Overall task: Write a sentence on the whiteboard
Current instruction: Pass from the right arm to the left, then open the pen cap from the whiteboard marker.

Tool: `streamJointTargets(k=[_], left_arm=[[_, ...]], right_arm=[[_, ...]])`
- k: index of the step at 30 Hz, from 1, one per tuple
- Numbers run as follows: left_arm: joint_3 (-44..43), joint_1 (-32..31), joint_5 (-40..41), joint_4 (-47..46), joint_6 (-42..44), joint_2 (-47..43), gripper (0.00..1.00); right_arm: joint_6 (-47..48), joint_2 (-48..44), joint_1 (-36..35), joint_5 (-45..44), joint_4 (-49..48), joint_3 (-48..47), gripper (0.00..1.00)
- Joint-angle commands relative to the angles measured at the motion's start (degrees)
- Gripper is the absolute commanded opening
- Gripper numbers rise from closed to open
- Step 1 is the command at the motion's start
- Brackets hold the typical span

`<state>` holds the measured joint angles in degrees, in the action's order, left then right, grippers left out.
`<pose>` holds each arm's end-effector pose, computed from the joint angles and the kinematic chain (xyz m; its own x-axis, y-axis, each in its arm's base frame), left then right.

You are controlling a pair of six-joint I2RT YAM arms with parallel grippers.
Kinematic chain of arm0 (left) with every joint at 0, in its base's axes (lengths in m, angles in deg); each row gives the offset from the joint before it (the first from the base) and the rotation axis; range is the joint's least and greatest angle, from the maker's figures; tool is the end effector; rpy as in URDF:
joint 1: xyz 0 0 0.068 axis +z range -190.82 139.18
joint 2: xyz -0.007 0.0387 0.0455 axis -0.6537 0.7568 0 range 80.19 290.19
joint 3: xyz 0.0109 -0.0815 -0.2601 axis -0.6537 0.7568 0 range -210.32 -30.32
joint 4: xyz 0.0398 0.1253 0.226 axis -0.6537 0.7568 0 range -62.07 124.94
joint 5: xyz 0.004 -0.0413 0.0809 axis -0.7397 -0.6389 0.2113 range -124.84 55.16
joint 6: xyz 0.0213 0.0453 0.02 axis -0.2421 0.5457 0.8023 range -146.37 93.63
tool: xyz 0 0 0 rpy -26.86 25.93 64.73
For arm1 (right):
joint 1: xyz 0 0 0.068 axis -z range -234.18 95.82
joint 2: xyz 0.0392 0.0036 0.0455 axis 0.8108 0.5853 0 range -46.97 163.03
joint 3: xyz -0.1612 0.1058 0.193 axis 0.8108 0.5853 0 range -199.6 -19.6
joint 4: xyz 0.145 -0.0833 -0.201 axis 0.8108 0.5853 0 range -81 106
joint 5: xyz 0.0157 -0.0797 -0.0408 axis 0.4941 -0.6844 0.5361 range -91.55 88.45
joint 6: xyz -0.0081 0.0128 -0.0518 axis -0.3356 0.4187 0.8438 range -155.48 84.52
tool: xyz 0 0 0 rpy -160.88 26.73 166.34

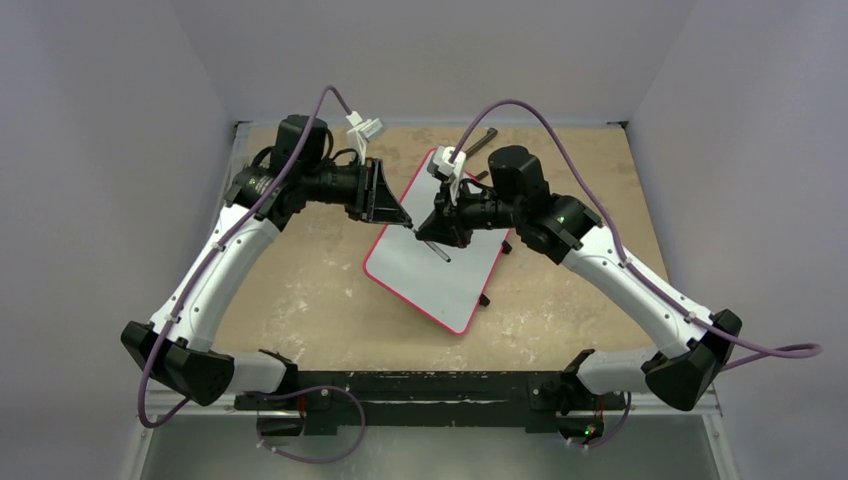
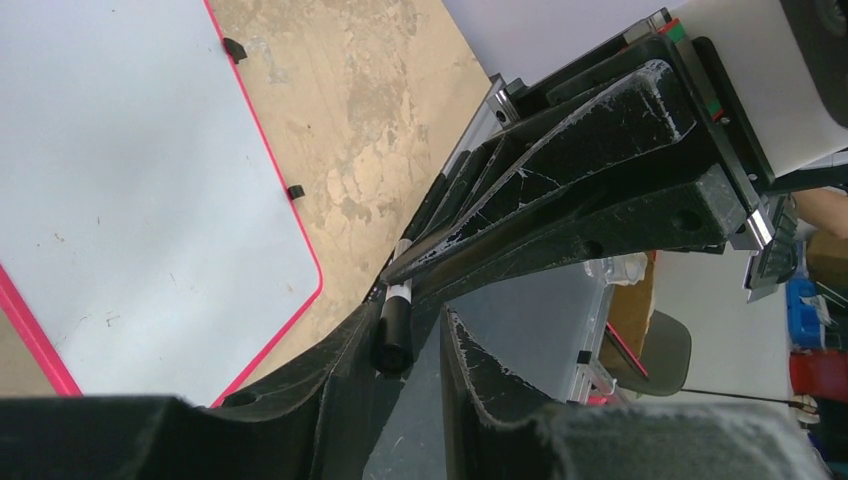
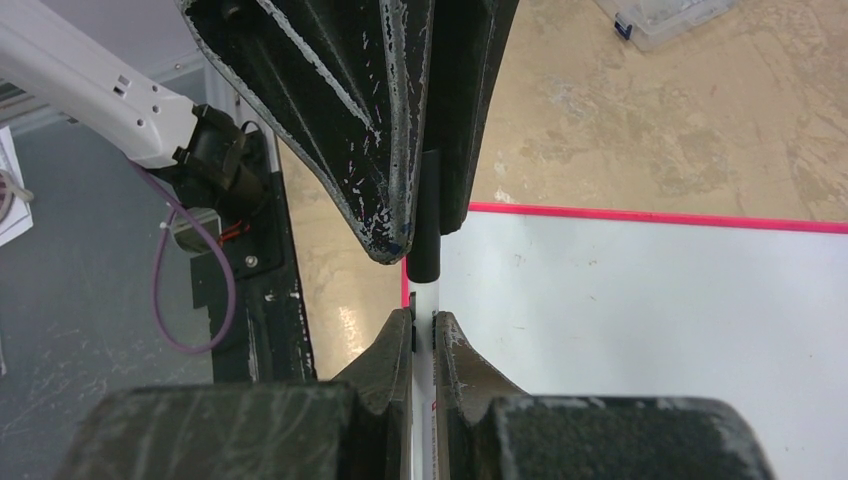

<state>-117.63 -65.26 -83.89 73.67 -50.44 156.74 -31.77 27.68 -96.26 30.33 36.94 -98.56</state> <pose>0.2328 -0.1353 0.4192 -0.8169 0.0776 -0.5715 0.5491 0.4076 -0.7296 0.1993 0.2053 0.4043 -0.2369 -0.2880 -0.9279 -0.9455 0.2878 0.1521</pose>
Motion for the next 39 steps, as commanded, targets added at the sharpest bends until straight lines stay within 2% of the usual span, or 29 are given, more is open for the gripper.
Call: streamJointTargets(k=[1, 8, 10, 12, 15, 16, 17, 18, 20, 21, 23, 26, 29, 34, 39], left_arm=[[-0.06, -0.67, -1.37, 0.14, 1.88, -0.15, 0.27], [0.36, -0.65, -1.57, 1.24, 2.74, 0.35, 0.23], [0.68, -0.69, -1.57, 1.11, 2.72, 0.39, 0.16], [1.22, -0.69, -1.29, 0.51, 2.36, 0.21, 0.0], [1.93, -0.69, -0.76, -1.63, 0.98, -0.65, 0.0], [2.07, -0.67, -0.48, -3.06, 0.04, -1.29, 0.0], [2.28, -0.69, 0.09, -4.75, -1.08, -2.0, 0.0], [2.31, -0.59, 0.56, -6.17, -2.33, -2.69, 0.0], [2.32, -0.31, 1.5, -9.07, -4.66, -4.37, 0.0], [2.32, -0.11, 1.76, -10.63, -6.04, -5.05, 0.0], [2.45, 0.21, 2.04, -13.21, -7.74, -6.54, 0.0], [3.07, 0.65, 2.47, -16.9, -10.05, -8.73, 0.0], [4.34, 1.38, 2.17, -20.36, -12.68, -10.87, 0.0], [7.88, 1.89, 1.69, -27.65, -15.92, -14.06, 0.0], [12.37, 1.95, 3.2, -35.51, -20.09, -16.61, 0.0]], right_arm=[[1.04, 0.11, -0.45, -1.69, -0.13, -2.77, 0.0], [1.32, 0.14, -0.63, -2.26, 0.18, -3.51, 0.0], [1.4, 0.06, -0.71, -2.49, 0.03, -3.49, 0.0], [1.47, -0.28, -0.65, -3.23, -0.67, -3.37, 0.0], [-0.8, -1.55, -0.66, -5.28, -4.18, -1.5, 0.02], [-2.15, -2.15, -0.68, -6.53, -5.88, -0.51, 0.21], [-3.12, -2.78, -0.69, -7.47, -7.32, 0.61, 0.49], [-5.83, -3.34, -0.7, -8.59, -9.1, 1.69, 0.63], [-13.26, -4.97, -0.59, -10.46, -14.95, 5.07, 0.76], [-17.81, -6.92, -0.55, -16.07, -18.69, 7.77, 0.84], [-26.99, -10.59, -0.35, -20.88, -26.61, 14.25, 0.98], [-36.17, -15.33, 0.08, -22.6, -38.83, 22.55, 0.99], [-40.12, -16.85, 0.99, -21.78, -41.52, 23.67, 0.99], [-48.49, -17.91, 4.16, -13.04, -52.4, 26.14, 0.99], [-61.52, -17.7, 7.78, -7.03, -72.02, 32.56, 0.99]])
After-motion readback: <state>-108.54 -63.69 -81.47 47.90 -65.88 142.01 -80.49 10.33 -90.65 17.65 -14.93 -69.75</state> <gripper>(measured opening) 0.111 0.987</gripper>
